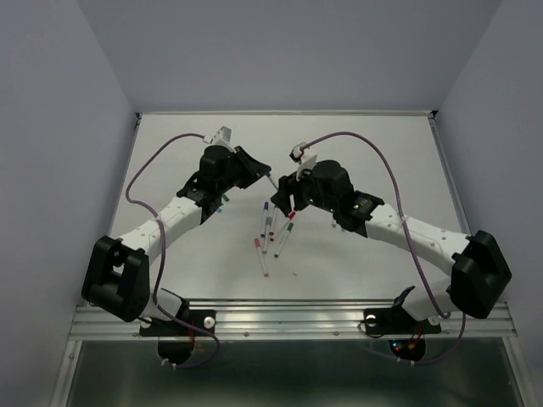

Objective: Open the pen caps

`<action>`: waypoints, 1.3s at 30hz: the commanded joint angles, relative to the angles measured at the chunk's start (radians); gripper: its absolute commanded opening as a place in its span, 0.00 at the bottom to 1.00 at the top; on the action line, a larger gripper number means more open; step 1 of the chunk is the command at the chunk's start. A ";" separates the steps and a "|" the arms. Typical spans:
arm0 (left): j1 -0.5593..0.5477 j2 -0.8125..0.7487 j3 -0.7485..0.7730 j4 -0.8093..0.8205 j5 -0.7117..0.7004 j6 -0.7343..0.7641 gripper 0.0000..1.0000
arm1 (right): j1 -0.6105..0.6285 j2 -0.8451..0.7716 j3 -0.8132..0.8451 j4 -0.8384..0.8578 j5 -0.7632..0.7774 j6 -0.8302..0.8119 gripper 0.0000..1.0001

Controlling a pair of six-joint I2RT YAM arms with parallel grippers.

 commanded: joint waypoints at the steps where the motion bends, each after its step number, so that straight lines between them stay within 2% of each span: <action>1: -0.029 -0.063 -0.010 0.020 0.035 0.003 0.00 | -0.008 0.073 0.098 0.007 0.094 -0.116 0.68; 5: -0.042 -0.094 -0.019 0.021 0.035 0.001 0.00 | -0.008 0.122 0.146 0.005 0.146 -0.136 0.67; 6: -0.042 -0.105 -0.021 0.021 0.033 0.001 0.00 | -0.008 0.127 0.151 0.005 0.153 -0.135 0.57; 7: -0.044 -0.109 -0.022 0.020 0.032 0.004 0.00 | -0.008 0.138 0.157 0.004 0.144 -0.133 0.40; 8: -0.044 -0.115 -0.022 0.012 0.018 0.004 0.00 | -0.008 0.139 0.161 -0.007 0.134 -0.130 0.12; 9: -0.042 -0.117 -0.024 0.009 0.003 0.004 0.00 | -0.008 0.139 0.158 -0.009 0.096 -0.120 0.01; 16: -0.024 -0.059 0.054 -0.034 -0.141 0.027 0.00 | -0.008 0.044 0.021 -0.018 -0.118 -0.047 0.01; 23: 0.129 0.050 0.186 -0.010 -0.161 0.049 0.00 | -0.008 -0.106 -0.277 0.028 -0.308 0.169 0.01; 28: 0.230 0.101 0.216 -0.023 -0.178 0.052 0.00 | -0.008 -0.215 -0.401 0.011 -0.322 0.253 0.01; 30: 0.249 0.113 0.211 -0.026 -0.168 0.053 0.00 | -0.008 -0.236 -0.415 -0.009 -0.296 0.261 0.01; 34: 0.260 0.112 0.176 -0.049 -0.126 0.073 0.00 | -0.008 -0.246 -0.408 -0.058 -0.065 0.276 0.01; 36: 0.258 0.099 0.124 -0.068 -0.102 0.084 0.00 | -0.037 -0.194 -0.379 -0.070 0.001 0.290 0.01; 39: 0.235 0.076 0.061 -0.127 -0.124 0.109 0.00 | -0.076 -0.091 -0.319 -0.107 0.202 0.315 0.01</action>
